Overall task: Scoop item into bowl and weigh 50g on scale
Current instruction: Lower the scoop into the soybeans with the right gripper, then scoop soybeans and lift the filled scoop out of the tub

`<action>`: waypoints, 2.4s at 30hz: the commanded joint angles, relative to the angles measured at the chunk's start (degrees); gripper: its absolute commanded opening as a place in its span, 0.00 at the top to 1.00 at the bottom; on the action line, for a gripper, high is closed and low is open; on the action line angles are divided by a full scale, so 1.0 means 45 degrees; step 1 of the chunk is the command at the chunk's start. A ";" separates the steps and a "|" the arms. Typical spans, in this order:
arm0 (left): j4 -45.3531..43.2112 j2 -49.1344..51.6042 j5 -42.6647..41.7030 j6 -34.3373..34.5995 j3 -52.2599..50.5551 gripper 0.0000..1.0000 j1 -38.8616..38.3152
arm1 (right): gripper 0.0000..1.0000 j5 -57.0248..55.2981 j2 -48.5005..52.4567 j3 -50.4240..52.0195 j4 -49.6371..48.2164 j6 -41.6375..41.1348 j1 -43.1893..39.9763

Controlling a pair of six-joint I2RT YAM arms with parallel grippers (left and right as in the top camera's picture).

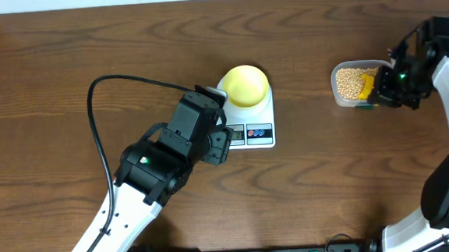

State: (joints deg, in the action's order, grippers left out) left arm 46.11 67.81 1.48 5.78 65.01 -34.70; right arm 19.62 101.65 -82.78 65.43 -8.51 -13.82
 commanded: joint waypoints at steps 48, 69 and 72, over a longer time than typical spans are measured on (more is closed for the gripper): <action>0.0029 -0.0102 0.0117 0.0068 0.0335 0.31 0.0053 | 0.99 0.6120 0.1559 -0.0151 0.0942 0.4211 -0.2705; 0.0029 -0.0102 0.0112 0.0068 0.0335 0.31 0.0053 | 0.99 0.7431 0.1559 -0.0151 0.1855 0.5979 -0.3963; 0.0029 -0.0102 0.0117 0.0068 0.0335 0.31 0.0053 | 0.99 0.8121 0.1559 -0.0151 0.2210 0.6601 -0.4056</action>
State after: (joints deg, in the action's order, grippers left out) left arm 46.11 67.81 1.48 5.78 65.01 -34.70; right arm 50.59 108.36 -82.81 74.61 16.86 -31.66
